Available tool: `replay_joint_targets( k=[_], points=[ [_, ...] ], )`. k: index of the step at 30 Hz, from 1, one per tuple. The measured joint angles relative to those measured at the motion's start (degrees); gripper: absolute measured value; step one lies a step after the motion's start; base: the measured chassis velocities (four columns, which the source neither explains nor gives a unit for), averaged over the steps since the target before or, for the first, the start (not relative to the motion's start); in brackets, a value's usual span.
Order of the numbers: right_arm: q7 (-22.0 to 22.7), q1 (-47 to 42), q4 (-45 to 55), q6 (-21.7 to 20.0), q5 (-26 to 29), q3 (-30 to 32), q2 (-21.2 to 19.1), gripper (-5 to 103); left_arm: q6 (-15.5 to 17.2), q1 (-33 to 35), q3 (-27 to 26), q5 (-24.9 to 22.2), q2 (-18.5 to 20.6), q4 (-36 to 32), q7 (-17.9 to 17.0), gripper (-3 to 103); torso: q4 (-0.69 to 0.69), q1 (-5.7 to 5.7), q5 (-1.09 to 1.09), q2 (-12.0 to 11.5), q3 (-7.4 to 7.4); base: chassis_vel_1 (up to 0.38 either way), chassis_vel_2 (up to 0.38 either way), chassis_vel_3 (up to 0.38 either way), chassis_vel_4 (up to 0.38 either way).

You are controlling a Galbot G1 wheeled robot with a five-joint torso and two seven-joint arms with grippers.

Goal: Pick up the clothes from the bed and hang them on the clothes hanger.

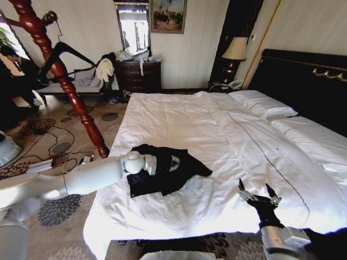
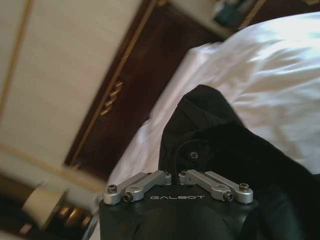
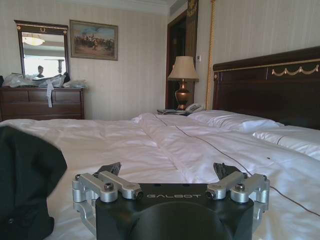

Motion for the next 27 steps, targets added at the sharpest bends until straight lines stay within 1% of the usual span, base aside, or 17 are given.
replay_joint_targets(
  k=[1, 2, 3, 5, 8, 9, 11, 13, 14, 18, 19, 21, 22, 23, 24, 25, 27],
  points=[
    [0.0, -0.1, 0.2, -0.3, 0.5, -0.1, -0.2, 100, 0.8, 0.7, -1.6, -1.5, 0.3, 0.4, -0.6, 0, 0.00, 0.00, 0.00, 0.0, 0.00, 0.000, 0.000, 0.000, 0.000],
    [0.1, -0.3, 0.5, -0.9, 1.6, -0.4, -0.5, 100, 2.2, 2.2, -4.5, -4.4, 0.8, 0.9, -1.4, 0, 0.01, 0.00, 0.00, 0.0, 0.00, 0.000, 0.000, 0.000, 0.000],
    [0.1, -0.3, 0.5, -0.9, 1.6, -0.4, -0.5, 100, 2.2, 2.2, -4.5, -4.4, 0.8, 0.9, -1.4, 0, 0.01, 0.00, 0.00, 0.0, 0.00, 0.000, 0.000, 0.000, 0.000],
    [0.2, -0.6, 0.9, -1.5, 2.7, -1.0, -0.9, 100, 3.6, 4.1, -7.6, -7.0, 1.4, 1.4, -2.2, 0, 0.00, 0.00, 0.00, 0.0, 0.00, 0.000, 0.000, 0.000, 0.000],
    [0.6, -1.1, 1.7, -3.3, 6.3, -1.8, -2.4, 100, 5.6, 9.8, -15.5, -10.4, 3.6, 2.0, -3.6, 0, 0.00, 0.00, -0.02, 0.0, 0.00, 0.000, 0.000, 0.000, 0.000],
    [0.6, -1.1, 1.7, -3.3, 6.3, -1.8, -2.4, 100, 5.6, 9.8, -15.5, -10.4, 3.6, 2.0, -3.6, 0, 0.00, 0.00, -0.02, 0.0, 0.00, 0.000, 0.000, 0.000, 0.000],
    [1.0, -0.9, 2.0, -4.5, 8.3, -1.9, -3.3, 100, 5.9, 12.7, -19.2, -11.0, 5.0, 2.0, -4.0, 0, -0.01, 0.00, -0.01, 0.0, 0.00, 0.000, 0.000, 0.000, 0.000],
    [1.9, -0.3, 2.0, -6.6, 12.0, -2.0, -4.9, 100, 6.2, 18.1, -25.1, -11.8, 7.7, 1.7, -4.3, 0, 0.02, 0.00, -0.03, 0.0, 0.00, 0.000, 0.000, 0.000, 0.000],
    [1.9, -0.3, 2.0, -6.6, 12.0, -2.0, -4.9, 100, 6.2, 18.1, -25.1, -11.8, 7.7, 1.7, -4.3, 0, 0.02, 0.00, -0.03, 0.0, 0.00, 0.000, 0.000, 0.000, 0.000],
    [3.2, 1.8, 1.3, -10.6, 20.5, -1.9, -8.2, 100, 6.0, 26.0, -32.9, -11.9, 12.7, 0.4, -4.8, 0, 0.02, 0.00, -0.01, 0.0, 0.00, 0.000, 0.000, 0.000, 0.000],
    [3.2, 1.8, 1.3, -10.6, 20.5, -1.9, -8.2, 100, 6.0, 26.0, -32.9, -11.9, 12.7, 0.4, -4.8, 0, 0.02, 0.00, -0.01, 0.0, 0.00, 0.000, 0.000, 0.000, 0.000],
    [3.4, 3.0, 0.1, -12.4, 24.6, -1.4, -10.2, 100, 5.9, 28.9, -35.6, -11.9, 14.3, -0.3, -4.8, 0, 0.01, 0.00, 0.00, 0.0, 0.00, 0.000, 0.000, 0.000, 0.000],
    [3.5, 4.2, -1.5, -12.8, 25.7, -0.8, -12.5, 100, 5.8, 31.1, -37.8, -11.7, 15.1, -0.9, -4.8, 0, -0.02, 0.00, 0.00, 0.0, 0.00, 0.000, 0.000, 0.000, 0.000],
    [3.3, 5.0, -2.6, -12.9, 25.8, -0.3, -14.9, 100, 5.8, 32.8, -39.7, -11.6, 15.8, -1.3, -4.8, 0, -0.03, 0.00, 0.00, 0.0, 0.00, 0.000, 0.000, 0.000, 0.000],
    [3.3, 5.0, -2.6, -12.9, 25.8, -0.3, -14.9, 100, 5.8, 32.8, -39.7, -11.6, 15.8, -1.3, -4.8, 0, -0.03, 0.00, 0.00, 0.0, 0.00, 0.000, 0.000, 0.000, 0.000],
    [2.9, 5.9, -3.5, -13.0, 25.4, 0.1, -18.0, 100, 5.8, 34.6, -41.4, -11.5, 16.4, -1.9, -4.9, 0, -0.04, 0.00, 0.03, 0.0, 0.00, 0.000, 0.000, 0.000, 0.000],
    [2.2, 7.2, -4.8, -13.0, 24.8, 0.5, -22.9, 100, 5.8, 38.7, -45.0, -10.9, 17.5, -3.1, -4.9, 0, 0.01, 0.00, 0.03, 0.0, 0.00, 0.000, 0.000, 0.000, 0.000]
  ],
)
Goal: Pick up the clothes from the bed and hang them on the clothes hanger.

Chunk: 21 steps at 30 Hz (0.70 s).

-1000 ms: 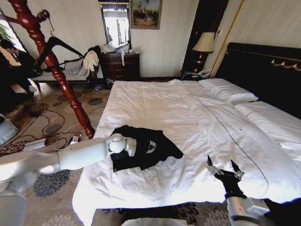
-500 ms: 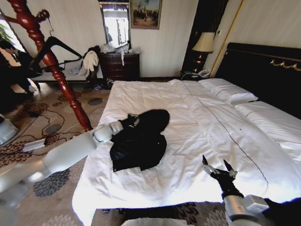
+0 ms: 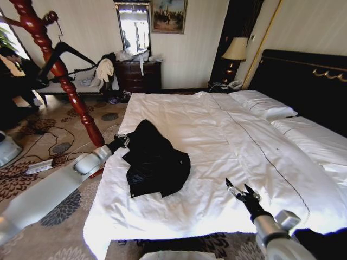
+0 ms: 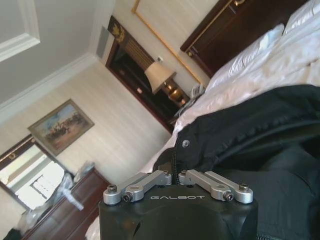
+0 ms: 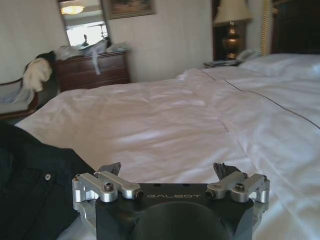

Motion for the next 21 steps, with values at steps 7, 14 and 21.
replay_joint_targets(
  k=[7, 14, 21],
  points=[
    [-2.7, 6.9, -7.4, -1.4, 7.4, -0.9, -8.6, 100, -0.4, 6.5, -3.7, 2.1, 0.8, -2.7, 0.0, 0, -0.06, 0.00, -0.01, 0.0, 0.00, 0.000, 0.000, 0.000, 0.000],
    [-5.6, 14.6, -10.7, -2.0, 3.1, -8.0, -9.9, 100, -0.1, 13.4, -7.8, 3.8, 2.0, -5.9, -0.8, 0, 0.03, 0.00, -0.02, 0.0, 0.00, 0.000, 0.000, 0.000, 0.000],
    [-6.6, 22.9, -10.8, -5.7, 17.1, -15.0, -10.1, 100, -0.2, 17.7, -10.6, 4.1, 3.6, -7.4, -1.4, 0, 0.00, 0.00, -0.03, 0.0, 0.00, 0.000, 0.000, 0.000, 0.000]
  ],
)
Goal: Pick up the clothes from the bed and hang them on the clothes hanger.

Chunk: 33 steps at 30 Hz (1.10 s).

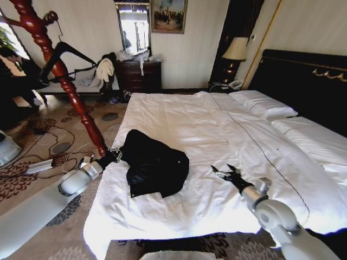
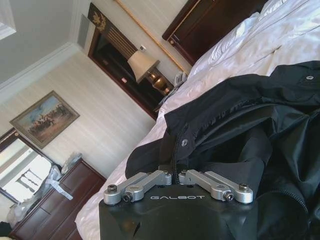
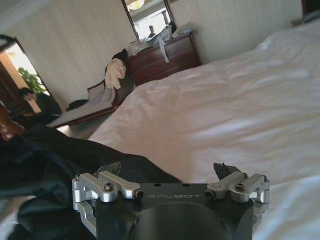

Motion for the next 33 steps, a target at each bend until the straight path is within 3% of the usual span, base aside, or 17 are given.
replay_joint_targets(
  k=[2, 5, 11, 18, 21, 33],
  points=[
    [0.8, 3.4, -1.4, -1.6, 4.8, -2.1, 0.2, 100, 0.0, 0.6, -0.4, -0.6, 0.3, -0.5, -0.7, 0, -0.01, 0.00, 0.00, 0.0, 0.00, 0.000, 0.000, 0.000, 0.000],
    [1.2, 5.6, -2.3, -3.1, 7.2, -4.6, 0.4, 100, 0.3, 1.6, -0.6, -2.2, -0.4, -0.8, -1.6, 0, -0.02, 0.00, 0.01, 0.0, 0.00, 0.000, 0.000, 0.000, 0.000],
    [2.0, 10.4, -7.5, -4.8, 7.6, -10.2, 2.1, 100, 1.4, 4.4, -1.3, -9.3, -4.2, -1.3, -3.4, 0, 0.00, 0.00, 0.00, 0.0, 0.00, 0.000, 0.000, 0.000, 0.000],
    [2.5, 15.5, -11.3, -5.4, 8.9, -14.4, 4.2, 100, 2.5, 6.4, -1.4, -14.4, -5.8, -3.2, -4.0, 0, -0.01, 0.00, 0.00, 0.0, 0.00, 0.000, 0.000, 0.000, 0.000],
    [3.2, 18.6, -12.9, -5.9, 11.1, -16.7, 6.2, 100, 3.7, 7.8, -1.6, -19.1, -6.6, -5.2, -4.5, 0, 0.00, 0.00, 0.01, 0.0, 0.00, 0.000, 0.000, 0.000, 0.000],
    [2.4, 20.4, -14.5, -8.6, 10.7, -18.5, 8.6, 100, 5.3, 14.0, -4.7, -27.4, -9.3, -8.0, -5.7, 0, -0.01, 0.00, 0.00, 0.0, 0.00, 0.000, 0.000, 0.000, 0.000]
  ],
)
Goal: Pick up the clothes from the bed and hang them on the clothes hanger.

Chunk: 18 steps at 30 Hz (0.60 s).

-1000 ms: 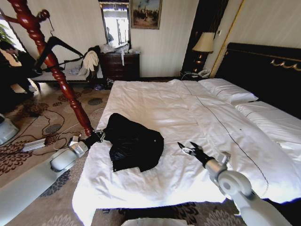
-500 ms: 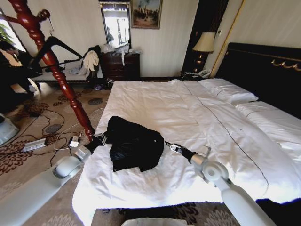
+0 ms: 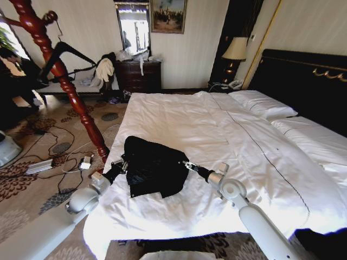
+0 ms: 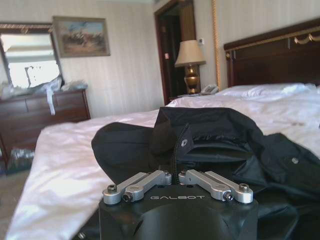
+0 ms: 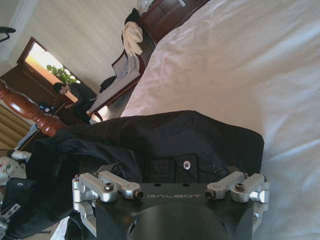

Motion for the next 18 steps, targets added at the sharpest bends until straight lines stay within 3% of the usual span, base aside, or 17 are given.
replay_joint_targets(
  k=[3, 18],
  points=[
    [-0.5, 1.2, -0.5, -1.4, -0.1, -0.2, 1.7, 100, 0.6, 1.7, -0.9, -2.0, -1.4, -0.7, -0.7, 0, 0.00, 0.00, 0.00, 0.0, 0.00, 0.000, 0.000, 0.000, 0.000],
    [-1.3, 3.8, -7.6, -2.5, -2.6, -2.8, 4.4, 100, 1.0, 6.3, -3.9, -2.8, -2.2, -3.0, -1.4, 0, 0.01, 0.00, 0.00, 0.0, 0.00, 0.000, 0.000, 0.000, 0.000]
  ],
)
